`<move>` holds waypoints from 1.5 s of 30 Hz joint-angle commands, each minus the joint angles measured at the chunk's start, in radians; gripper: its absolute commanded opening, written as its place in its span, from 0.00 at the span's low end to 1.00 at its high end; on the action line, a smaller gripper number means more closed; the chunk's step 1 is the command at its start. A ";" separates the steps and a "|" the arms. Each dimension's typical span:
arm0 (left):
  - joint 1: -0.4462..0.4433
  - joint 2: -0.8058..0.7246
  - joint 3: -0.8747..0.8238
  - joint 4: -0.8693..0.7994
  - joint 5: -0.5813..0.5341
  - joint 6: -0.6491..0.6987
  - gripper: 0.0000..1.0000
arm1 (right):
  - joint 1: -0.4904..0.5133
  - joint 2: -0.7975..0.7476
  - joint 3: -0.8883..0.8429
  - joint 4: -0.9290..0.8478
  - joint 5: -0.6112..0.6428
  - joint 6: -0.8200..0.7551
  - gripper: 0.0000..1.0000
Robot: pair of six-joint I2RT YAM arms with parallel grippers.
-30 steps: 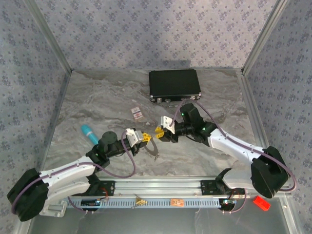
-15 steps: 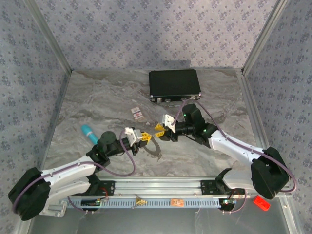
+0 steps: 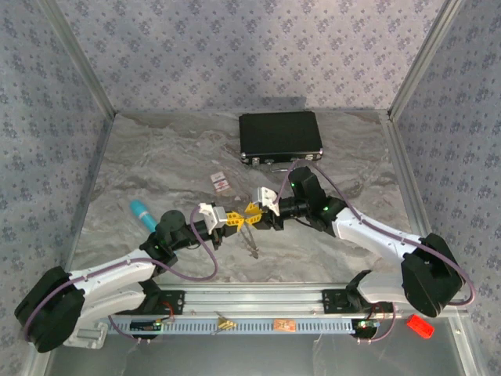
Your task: Put the keys on the keyring
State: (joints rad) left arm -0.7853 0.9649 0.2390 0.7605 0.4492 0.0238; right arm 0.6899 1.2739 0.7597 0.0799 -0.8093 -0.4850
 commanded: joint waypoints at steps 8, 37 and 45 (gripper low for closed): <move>0.005 -0.011 0.004 0.067 0.033 -0.018 0.00 | 0.016 0.035 0.075 -0.058 -0.059 -0.028 0.04; 0.002 -0.092 0.118 -0.400 -0.094 0.159 0.39 | 0.142 0.133 0.371 -0.590 0.332 -0.304 0.00; 0.002 -0.077 0.124 -0.386 -0.075 0.160 0.19 | 0.172 0.156 0.389 -0.601 0.345 -0.316 0.00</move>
State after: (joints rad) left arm -0.7811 0.8837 0.3195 0.3542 0.3485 0.1768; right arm 0.8532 1.4254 1.1072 -0.4980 -0.4603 -0.7799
